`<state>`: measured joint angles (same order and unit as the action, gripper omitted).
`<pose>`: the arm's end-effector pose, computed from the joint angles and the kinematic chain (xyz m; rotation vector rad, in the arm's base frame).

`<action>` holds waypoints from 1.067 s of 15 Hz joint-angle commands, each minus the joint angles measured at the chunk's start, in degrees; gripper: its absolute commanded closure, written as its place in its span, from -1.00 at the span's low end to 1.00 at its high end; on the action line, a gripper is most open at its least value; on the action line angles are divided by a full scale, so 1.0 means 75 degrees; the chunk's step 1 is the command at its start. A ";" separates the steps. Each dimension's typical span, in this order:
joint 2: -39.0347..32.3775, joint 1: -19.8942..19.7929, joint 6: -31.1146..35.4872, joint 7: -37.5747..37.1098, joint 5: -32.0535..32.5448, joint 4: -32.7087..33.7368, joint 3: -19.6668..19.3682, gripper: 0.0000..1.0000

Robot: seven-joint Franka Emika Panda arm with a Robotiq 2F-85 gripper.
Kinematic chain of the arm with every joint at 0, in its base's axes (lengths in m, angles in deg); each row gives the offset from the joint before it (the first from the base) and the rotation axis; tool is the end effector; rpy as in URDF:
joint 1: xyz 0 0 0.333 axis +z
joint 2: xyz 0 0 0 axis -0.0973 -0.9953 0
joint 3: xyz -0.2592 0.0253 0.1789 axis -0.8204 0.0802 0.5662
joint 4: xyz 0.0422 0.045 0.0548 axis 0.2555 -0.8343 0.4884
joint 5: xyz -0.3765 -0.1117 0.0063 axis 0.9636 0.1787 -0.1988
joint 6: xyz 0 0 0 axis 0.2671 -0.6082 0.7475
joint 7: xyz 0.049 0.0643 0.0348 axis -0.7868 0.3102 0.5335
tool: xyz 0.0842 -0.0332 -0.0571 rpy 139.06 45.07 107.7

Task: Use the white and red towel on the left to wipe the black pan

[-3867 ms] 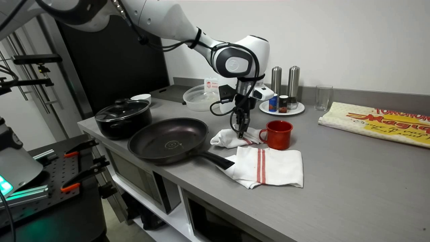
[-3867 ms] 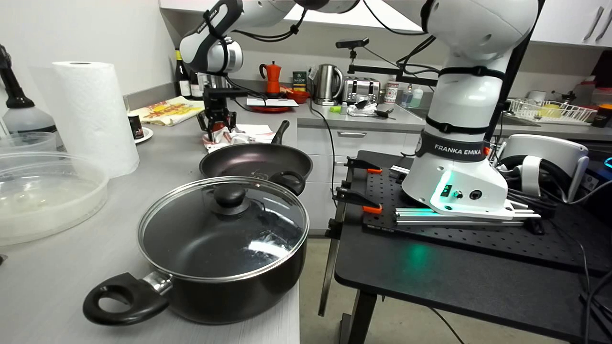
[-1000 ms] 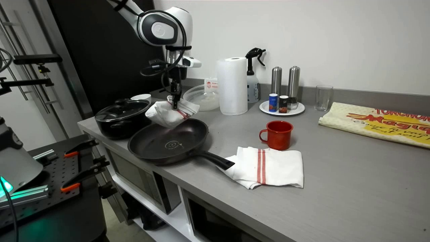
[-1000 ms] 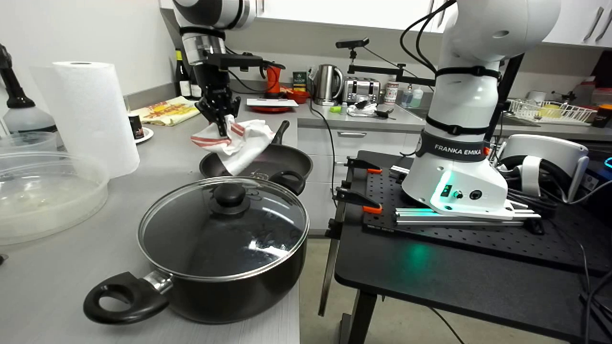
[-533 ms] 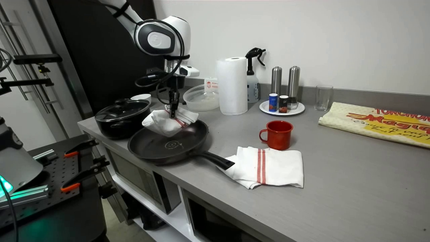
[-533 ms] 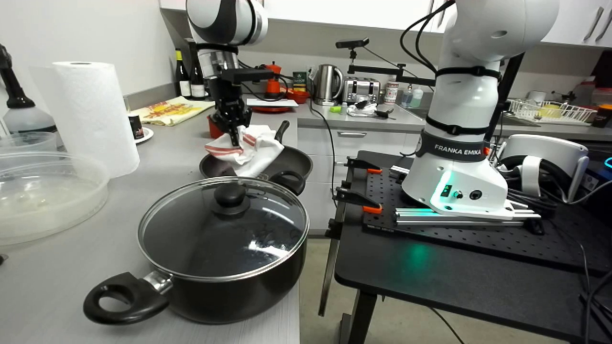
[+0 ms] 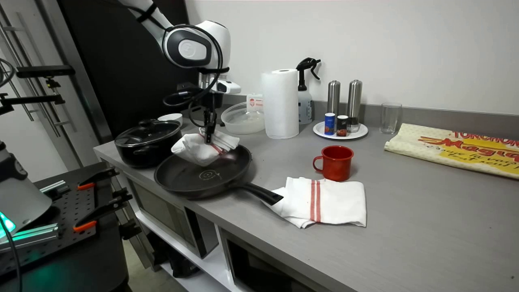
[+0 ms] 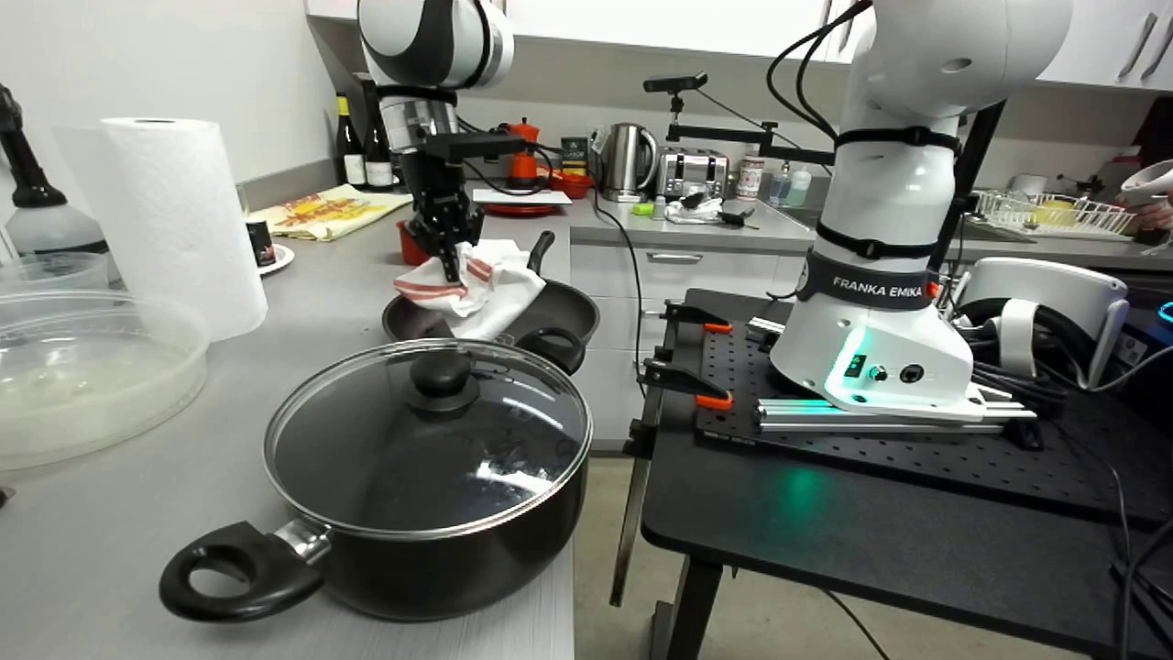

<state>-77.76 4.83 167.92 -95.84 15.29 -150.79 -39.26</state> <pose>0.5392 -0.0337 0.1985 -3.0633 0.4891 0.3775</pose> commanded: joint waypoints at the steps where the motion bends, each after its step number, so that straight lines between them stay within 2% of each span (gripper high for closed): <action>1: -0.0373 0.0059 -0.0008 -0.0057 0.0028 0.0244 0.0025 0.93; 16: -0.1537 0.0611 0.1161 -0.0170 0.0368 -0.0082 0.0033 0.93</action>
<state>-87.76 8.13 173.79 -95.93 16.78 -150.45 -38.90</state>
